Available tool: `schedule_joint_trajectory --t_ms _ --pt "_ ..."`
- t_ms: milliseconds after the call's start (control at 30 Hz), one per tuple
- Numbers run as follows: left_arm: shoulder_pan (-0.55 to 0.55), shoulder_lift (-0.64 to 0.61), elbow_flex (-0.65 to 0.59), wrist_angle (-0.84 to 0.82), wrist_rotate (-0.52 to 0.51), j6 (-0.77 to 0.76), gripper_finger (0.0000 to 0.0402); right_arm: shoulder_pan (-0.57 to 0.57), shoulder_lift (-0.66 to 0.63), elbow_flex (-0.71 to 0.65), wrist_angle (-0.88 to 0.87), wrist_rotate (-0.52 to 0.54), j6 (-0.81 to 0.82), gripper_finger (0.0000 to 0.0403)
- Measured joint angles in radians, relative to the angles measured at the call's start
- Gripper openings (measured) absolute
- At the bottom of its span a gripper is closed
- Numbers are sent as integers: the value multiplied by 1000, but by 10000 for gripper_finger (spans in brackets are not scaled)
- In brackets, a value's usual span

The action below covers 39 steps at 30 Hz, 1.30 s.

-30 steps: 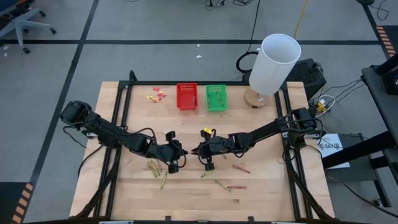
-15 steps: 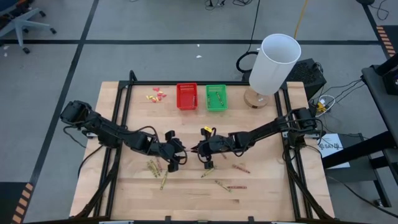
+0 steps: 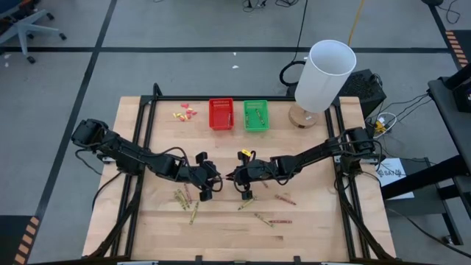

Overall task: Sort crayons
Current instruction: Put the red crayon into the red bin

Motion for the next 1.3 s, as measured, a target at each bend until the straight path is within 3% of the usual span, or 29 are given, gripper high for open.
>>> schedule_joint_trajectory --t_ms 367,600,700,1033,1300 --pt "0 0 0 -2 0 10 34 0 0 0 0 1 0 12" --pt "0 0 0 -1 0 3 17 0 0 0 0 1 39 20" --pt "0 0 0 1 0 -2 16 0 0 0 -4 0 53 50" --pt "0 0 0 1 -3 6 15 4 -31 -1 -100 2 64 205" --pt "-10 -31 -1 22 16 145 27 3 -127 -1 -374 1 166 251"
